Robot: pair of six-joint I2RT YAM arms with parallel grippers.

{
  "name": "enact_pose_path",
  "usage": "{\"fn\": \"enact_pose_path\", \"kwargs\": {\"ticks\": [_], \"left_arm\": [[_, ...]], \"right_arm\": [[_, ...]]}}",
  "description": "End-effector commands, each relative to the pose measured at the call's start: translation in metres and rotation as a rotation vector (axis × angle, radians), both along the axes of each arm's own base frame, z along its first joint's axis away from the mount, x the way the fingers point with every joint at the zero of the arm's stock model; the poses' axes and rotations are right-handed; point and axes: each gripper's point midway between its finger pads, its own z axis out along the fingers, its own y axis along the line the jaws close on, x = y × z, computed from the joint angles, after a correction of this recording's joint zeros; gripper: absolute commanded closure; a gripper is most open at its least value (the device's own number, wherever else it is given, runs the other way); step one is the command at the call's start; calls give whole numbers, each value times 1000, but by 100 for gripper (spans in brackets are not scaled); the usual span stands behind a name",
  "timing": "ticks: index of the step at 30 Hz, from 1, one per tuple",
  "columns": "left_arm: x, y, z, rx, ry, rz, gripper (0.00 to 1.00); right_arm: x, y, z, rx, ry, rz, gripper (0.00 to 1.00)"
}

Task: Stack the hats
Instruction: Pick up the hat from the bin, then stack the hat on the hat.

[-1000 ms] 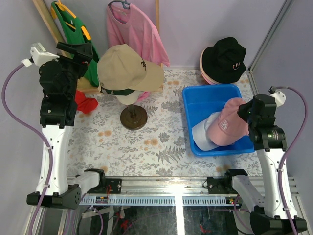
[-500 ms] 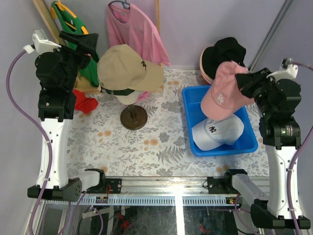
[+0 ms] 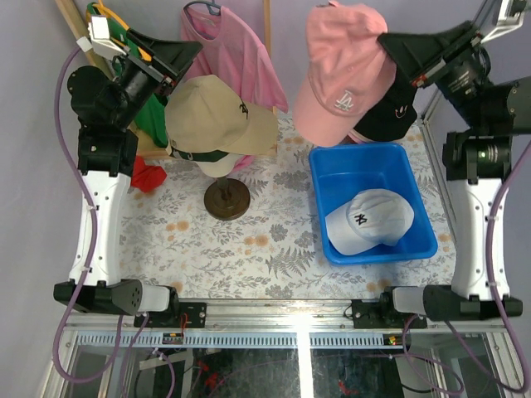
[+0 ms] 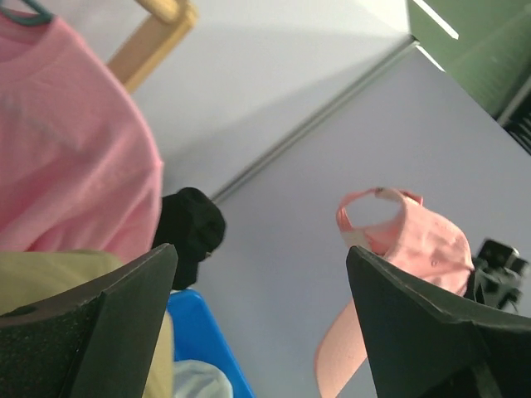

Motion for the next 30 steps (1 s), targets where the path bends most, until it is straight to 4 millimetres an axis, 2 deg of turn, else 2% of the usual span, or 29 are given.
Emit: {"fn": "enact_pose_path", "kwargs": {"ticks": [1,4,11,15,17,22,24,30], "left_arm": [[-46,-28,47,-31,-171,-236,16],[-54,-34,55,-81,-199,-311,16],[-76,-42,78,-179,-290,-469,14],[-82,-46,85,-207,-301,-518,12],[-82,-45,87,-231,-304,-525,11],[-91,-46,93,-277,-328,-577,8],[-94,-46,95,-288,-336,-589,0],[-108,-45,98,-311,-357,-650,0]], "right_arm": [[-63,21,57,52,-207,309,100],[-65,32,66,77,-218,395,100],[-72,79,72,86,-218,576,100],[-80,99,75,96,-225,655,100],[-70,114,69,89,-198,682,100],[-70,140,60,77,-174,737,100],[-69,146,58,77,-167,755,100],[-67,161,54,78,-159,794,100]]}}
